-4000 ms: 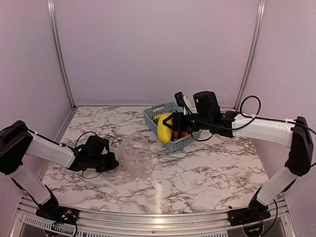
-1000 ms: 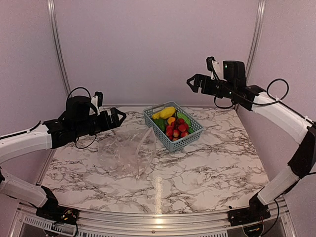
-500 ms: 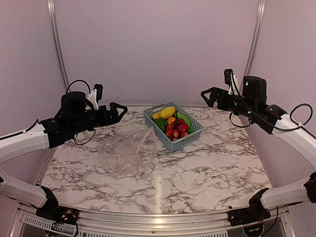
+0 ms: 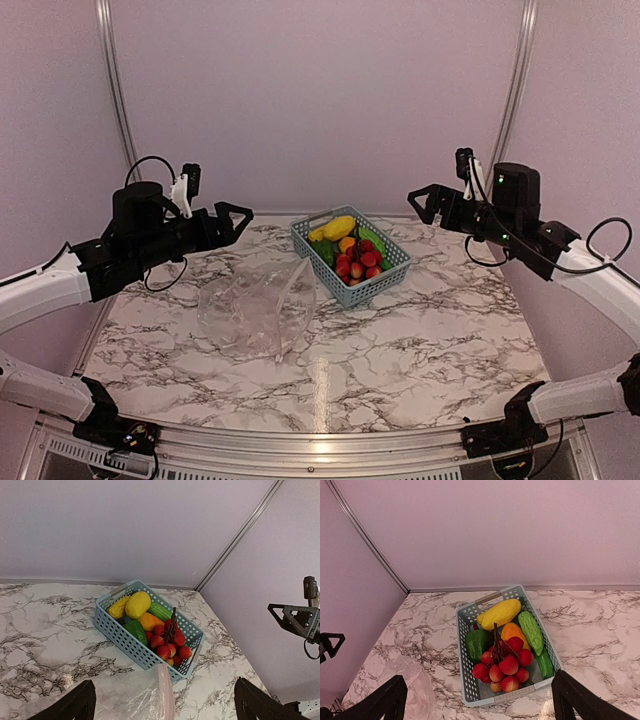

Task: Open the zip-top bag and remove the fake food
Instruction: Reset both arms

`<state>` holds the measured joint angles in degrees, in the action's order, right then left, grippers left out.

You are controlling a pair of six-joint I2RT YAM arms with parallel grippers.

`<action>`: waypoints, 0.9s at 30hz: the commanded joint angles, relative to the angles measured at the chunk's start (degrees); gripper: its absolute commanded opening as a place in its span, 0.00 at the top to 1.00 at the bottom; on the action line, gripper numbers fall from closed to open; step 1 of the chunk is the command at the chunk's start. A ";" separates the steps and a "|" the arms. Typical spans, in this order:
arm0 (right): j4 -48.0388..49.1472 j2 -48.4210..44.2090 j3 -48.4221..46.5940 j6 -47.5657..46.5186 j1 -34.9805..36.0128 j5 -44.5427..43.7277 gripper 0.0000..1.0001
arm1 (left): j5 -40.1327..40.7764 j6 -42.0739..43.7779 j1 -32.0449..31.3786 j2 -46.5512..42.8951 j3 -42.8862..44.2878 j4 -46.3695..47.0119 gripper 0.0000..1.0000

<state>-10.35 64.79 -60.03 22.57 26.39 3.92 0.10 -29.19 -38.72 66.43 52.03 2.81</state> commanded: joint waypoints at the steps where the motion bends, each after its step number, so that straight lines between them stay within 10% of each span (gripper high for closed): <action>1: 1.01 -0.65 -0.06 0.47 0.24 0.24 0.01 | 1.11 0.84 0.14 -0.97 1.85 0.11 0.01; 27: -1.39 0.58 -2.81 0.41 0.31 1.00 0.01 | 6.21 0.03 0.14 -1.22 3.79 -2.72 0.01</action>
<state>-10.66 65.04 -60.18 22.57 26.39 4.84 5.28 -29.54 -38.72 66.24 54.81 1.26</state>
